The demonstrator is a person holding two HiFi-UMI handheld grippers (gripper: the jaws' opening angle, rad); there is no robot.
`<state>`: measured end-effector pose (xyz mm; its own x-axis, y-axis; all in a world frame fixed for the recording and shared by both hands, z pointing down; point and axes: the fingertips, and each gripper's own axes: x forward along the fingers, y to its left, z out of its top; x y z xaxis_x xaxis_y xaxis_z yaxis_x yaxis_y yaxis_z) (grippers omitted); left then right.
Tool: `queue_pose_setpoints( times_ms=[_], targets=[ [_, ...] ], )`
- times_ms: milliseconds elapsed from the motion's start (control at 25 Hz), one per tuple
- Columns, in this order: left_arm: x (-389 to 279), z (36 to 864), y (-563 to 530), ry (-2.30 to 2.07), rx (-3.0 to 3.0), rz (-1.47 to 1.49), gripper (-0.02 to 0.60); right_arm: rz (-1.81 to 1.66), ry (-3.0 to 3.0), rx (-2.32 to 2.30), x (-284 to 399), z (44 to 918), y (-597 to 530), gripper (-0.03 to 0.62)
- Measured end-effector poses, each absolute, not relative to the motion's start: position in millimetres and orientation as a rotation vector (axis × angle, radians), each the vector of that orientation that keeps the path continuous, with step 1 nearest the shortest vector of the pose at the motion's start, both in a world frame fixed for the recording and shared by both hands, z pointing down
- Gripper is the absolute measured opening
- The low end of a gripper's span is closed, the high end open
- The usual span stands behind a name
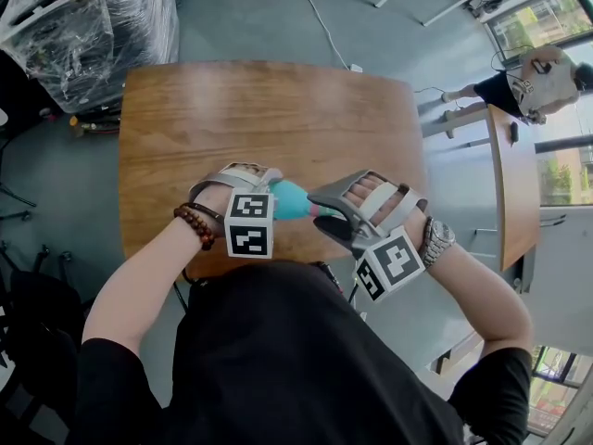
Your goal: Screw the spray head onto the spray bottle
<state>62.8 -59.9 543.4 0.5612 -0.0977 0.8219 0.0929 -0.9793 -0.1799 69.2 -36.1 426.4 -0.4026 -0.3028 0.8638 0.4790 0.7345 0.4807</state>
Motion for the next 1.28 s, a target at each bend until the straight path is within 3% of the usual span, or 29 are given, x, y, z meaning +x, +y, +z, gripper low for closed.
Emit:
queue_pose_setpoints(
  times_ms=[360,480,600,680,1280],
  targets=[
    [65.1,534.8,-64.1,0.068,-2.657,-1.240,0.391,-0.471,-1.995,0.004,76.5,414.6,-42.4,0.218],
    [67.6,531.9,-63.3,0.067,-2.662,-1.229,0.391,-0.470,-2.002,0.010,76.8,415.0,-42.3,0.152],
    [70.4,531.1,-61.5,0.057,-2.665,-1.226,0.391,-0.476,-2.005,0.007,75.6,415.7,-41.7,0.150],
    [71.0,532.1,-60.6,0.055,-2.666,-1.232,0.391,-0.491,-1.999,0.002,75.4,416.0,-40.2,0.120],
    [69.1,549.4,-58.9,0.018,-2.554,-1.441,0.391,-0.981,-1.530,-0.184,74.1,435.9,-36.6,0.118]
  ],
)
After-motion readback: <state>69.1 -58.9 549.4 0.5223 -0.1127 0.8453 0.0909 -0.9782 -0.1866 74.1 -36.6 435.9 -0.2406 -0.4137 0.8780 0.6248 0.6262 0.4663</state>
